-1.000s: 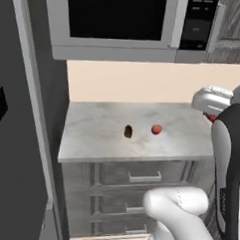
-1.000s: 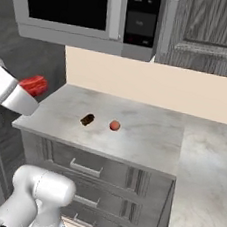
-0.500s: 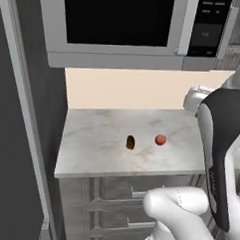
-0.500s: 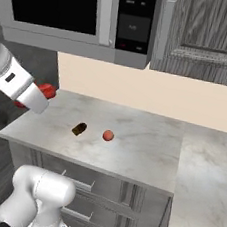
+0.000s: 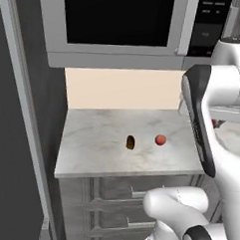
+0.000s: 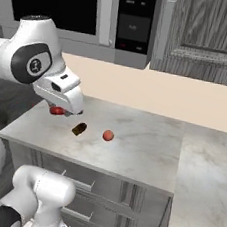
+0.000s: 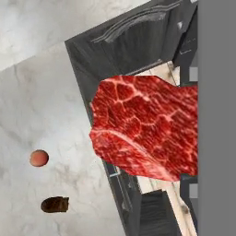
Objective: Open the fridge, remove the peach, sweet potato, and steak, and place them on any counter.
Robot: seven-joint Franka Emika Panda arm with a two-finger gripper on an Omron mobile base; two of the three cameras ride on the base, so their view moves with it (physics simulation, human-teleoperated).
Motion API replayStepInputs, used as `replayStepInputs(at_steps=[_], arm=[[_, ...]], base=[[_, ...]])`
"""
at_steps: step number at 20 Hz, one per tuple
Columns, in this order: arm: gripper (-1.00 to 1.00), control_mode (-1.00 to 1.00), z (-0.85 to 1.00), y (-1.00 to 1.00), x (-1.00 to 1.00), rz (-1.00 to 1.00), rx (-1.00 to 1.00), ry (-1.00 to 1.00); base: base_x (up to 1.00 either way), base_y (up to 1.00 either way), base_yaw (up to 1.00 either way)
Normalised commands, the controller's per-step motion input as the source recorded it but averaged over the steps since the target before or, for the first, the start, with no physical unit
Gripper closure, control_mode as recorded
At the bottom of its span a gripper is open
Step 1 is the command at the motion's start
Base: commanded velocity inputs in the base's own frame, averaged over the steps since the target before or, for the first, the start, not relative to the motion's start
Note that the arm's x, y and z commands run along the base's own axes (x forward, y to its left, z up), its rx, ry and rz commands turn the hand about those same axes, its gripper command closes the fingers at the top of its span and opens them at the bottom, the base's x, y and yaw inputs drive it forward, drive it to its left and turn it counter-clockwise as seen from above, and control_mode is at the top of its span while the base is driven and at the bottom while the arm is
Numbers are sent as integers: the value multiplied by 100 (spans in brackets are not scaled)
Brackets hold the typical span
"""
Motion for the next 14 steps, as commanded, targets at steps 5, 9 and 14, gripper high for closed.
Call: replayStepInputs(at_steps=[5, 9, 14], arm=[[100, -100, -64, -43, 83, 0, 2, 33], [100, -100, -79, -67, 97, 0, 0, 25], [100, -100, -96, -80, 98, 0, 0, 12]], base=[[0, 0, 0], [0, 0, 0], [0, 0, 0]])
